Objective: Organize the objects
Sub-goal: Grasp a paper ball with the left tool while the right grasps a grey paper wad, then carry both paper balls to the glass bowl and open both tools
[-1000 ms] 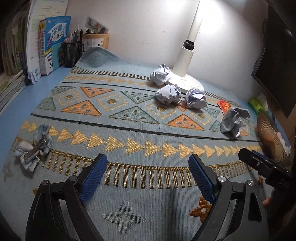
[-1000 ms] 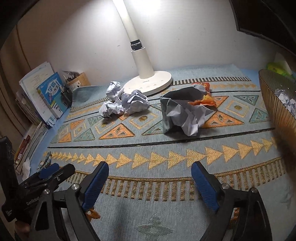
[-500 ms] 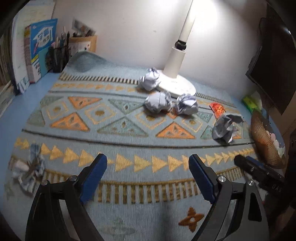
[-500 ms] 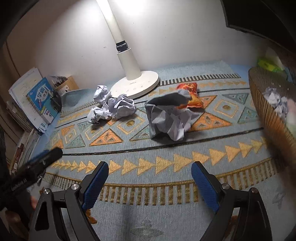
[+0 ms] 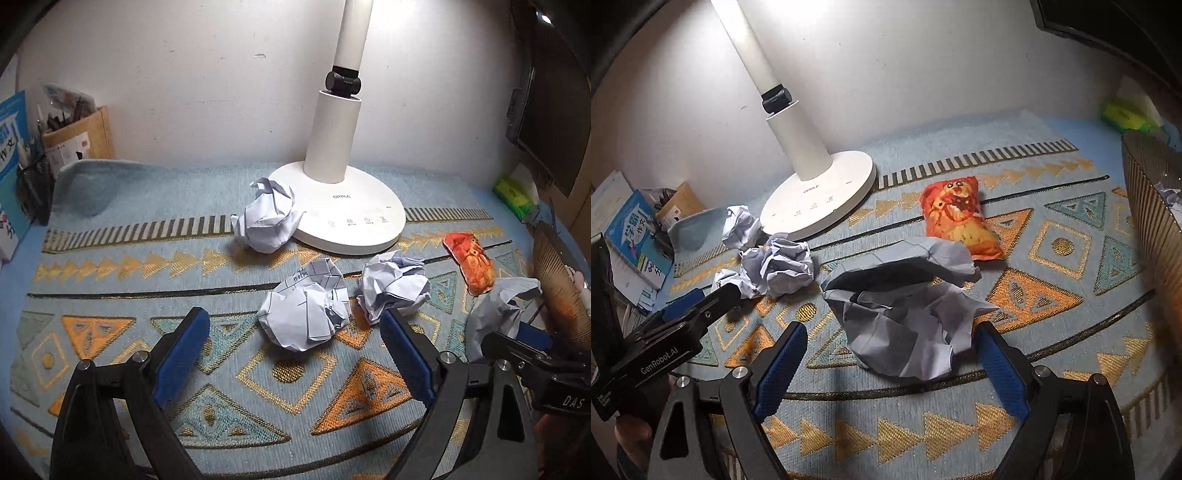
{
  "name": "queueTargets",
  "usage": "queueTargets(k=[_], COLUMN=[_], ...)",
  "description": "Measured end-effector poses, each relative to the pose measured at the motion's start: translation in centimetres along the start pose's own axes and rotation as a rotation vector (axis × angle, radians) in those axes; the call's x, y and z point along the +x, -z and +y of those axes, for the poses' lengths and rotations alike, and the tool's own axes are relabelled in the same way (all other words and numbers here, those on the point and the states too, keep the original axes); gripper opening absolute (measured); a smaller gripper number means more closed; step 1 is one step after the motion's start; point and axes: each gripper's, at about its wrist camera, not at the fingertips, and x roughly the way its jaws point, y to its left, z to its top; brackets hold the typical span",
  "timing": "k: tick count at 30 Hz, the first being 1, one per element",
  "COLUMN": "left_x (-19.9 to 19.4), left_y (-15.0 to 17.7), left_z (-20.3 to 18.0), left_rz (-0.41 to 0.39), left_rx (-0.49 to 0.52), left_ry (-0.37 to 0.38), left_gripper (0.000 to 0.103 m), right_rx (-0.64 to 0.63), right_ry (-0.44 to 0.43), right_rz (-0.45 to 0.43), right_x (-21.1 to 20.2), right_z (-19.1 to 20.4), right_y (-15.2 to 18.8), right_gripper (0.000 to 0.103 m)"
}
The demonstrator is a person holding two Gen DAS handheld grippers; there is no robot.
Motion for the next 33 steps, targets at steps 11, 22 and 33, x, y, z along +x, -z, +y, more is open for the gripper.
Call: queueTargets(k=[11,22,33], left_x=[0.1,-8.1,-12.5], left_y=[0.1,4.7,12.9], left_z=[0.3,-1.9,-5.3], left_rz=[0.001,-0.103,-0.079], left_rx=[-0.029,-0.043,-0.107], left_ry=[0.009,0.022,-0.027], left_gripper=[0.042,0.04,0.04], right_rx=[-0.102,-0.169,-0.286], right_ry=[-0.036,-0.141,-0.215], right_rz=[-0.115,-0.166,-0.068], right_x=[-1.8,-7.5,-10.1], right_z=[1.9,1.9,2.2], right_y=[0.7,4.8,10.3], right_gripper=[0.054,0.053,0.055])
